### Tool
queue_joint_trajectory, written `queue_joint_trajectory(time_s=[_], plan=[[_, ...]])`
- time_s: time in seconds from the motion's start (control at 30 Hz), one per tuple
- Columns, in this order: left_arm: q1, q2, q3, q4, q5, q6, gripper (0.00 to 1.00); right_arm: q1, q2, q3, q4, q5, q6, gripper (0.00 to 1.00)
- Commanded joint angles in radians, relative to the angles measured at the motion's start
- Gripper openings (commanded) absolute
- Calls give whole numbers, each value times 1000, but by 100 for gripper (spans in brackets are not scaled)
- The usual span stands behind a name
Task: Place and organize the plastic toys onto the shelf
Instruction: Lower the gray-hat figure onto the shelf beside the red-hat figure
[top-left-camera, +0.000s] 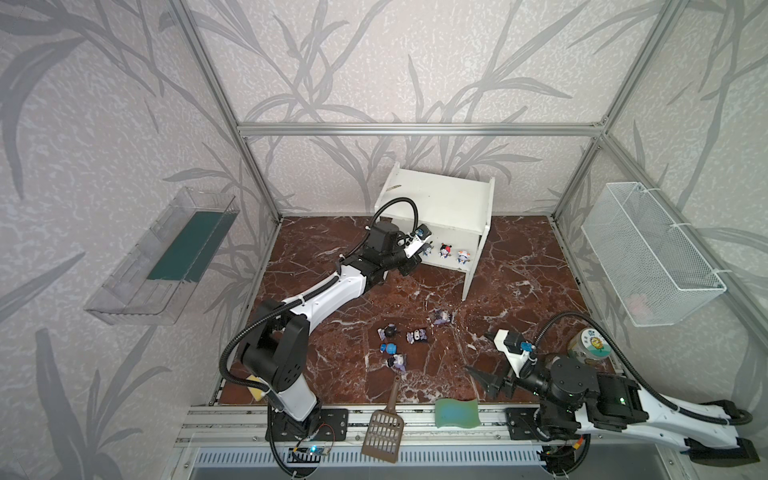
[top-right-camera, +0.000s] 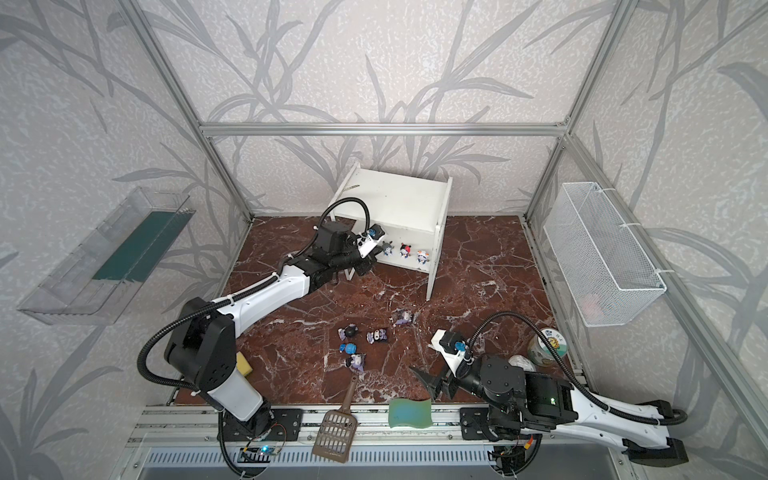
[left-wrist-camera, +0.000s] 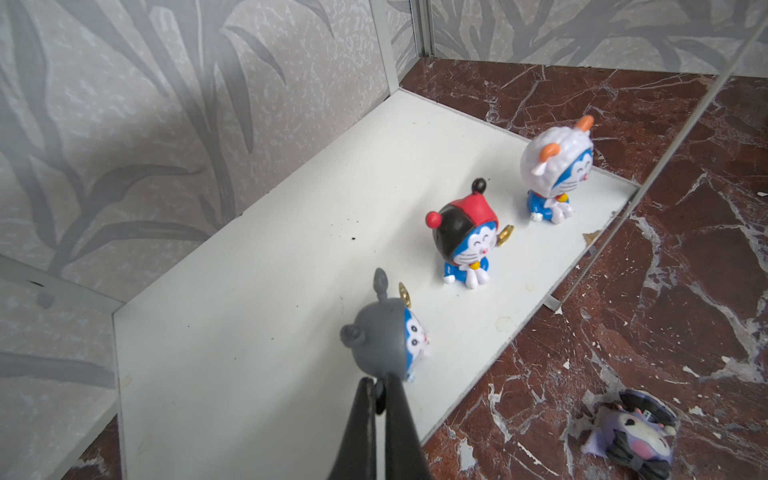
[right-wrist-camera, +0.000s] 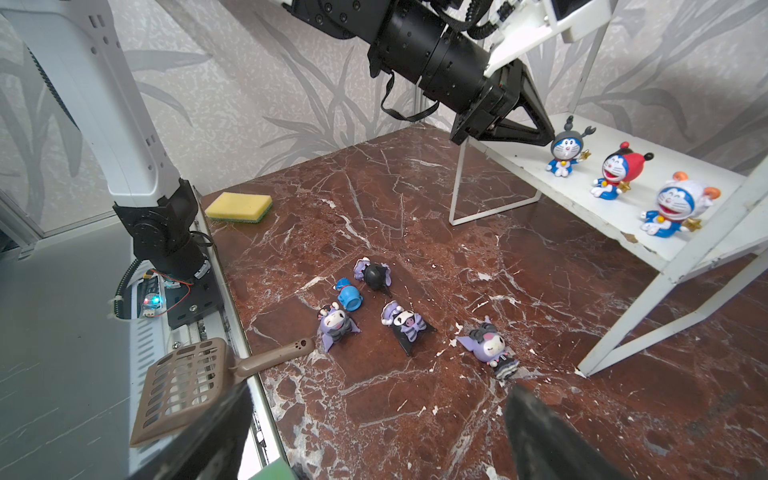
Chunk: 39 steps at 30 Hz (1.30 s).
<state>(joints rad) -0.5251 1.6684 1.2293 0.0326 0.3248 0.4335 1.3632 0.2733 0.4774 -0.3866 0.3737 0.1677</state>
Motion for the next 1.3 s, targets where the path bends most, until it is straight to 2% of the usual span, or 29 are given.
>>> queue_joint_trajectory(time_s=[0.0,0.17,0.67,1.07,1.27], plan=[[3,5,32,21,-12,-6,5,3,-2,0,26,-6,6,93],[3,3,29,27,-28,-9,12,3,1,-1,29,-9,6,93],[4,5,23,45,-78,-15,23,2,6,-5,37,-16,11,93],[7,13,18,86,-132,-42,27,3,7,-8,40,-21,17,93],[7,14,12,111,-147,-52,20,2,10,-5,42,-25,16,93]])
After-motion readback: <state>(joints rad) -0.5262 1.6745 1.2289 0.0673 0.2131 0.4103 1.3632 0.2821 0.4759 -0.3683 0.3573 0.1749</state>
